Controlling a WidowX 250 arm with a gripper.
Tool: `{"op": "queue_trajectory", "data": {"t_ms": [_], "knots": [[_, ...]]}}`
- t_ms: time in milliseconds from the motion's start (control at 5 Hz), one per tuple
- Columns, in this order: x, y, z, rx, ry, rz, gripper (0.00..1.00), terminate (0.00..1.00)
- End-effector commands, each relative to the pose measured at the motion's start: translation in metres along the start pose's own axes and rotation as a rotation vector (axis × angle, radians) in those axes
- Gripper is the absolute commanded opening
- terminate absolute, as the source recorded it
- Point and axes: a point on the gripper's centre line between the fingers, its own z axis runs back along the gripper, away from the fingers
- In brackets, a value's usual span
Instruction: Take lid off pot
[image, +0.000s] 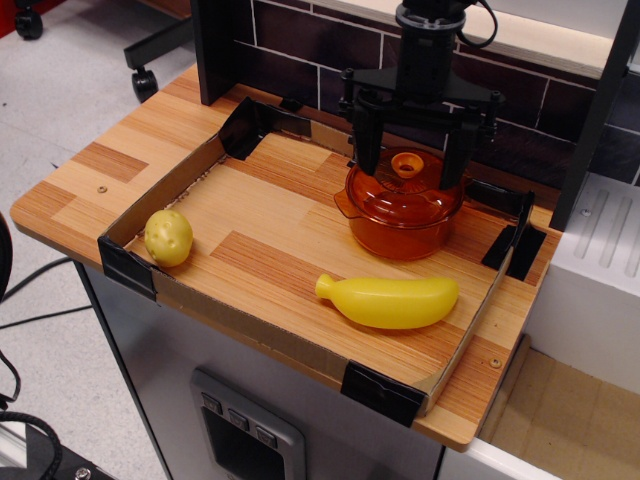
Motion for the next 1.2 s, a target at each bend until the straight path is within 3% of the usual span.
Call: {"op": "queue_trajectory", "data": {"t_ms": [0, 200, 400, 800, 1000], "knots": [[0.015, -0.006, 0.011, -0.029, -0.058, 0.021, 1.00, 0.00], [0.017, -0.007, 0.008, -0.026, -0.062, 0.025, 1.00, 0.00], [0.019, -0.004, 0.007, -0.029, -0.069, 0.047, 0.00, 0.00], [0.021, -0.003, 0.012, -0.054, -0.077, 0.072, 0.00, 0.00], [0.029, 0.002, 0.029, -0.079, -0.091, 0.098, 0.00, 0.00]]}}
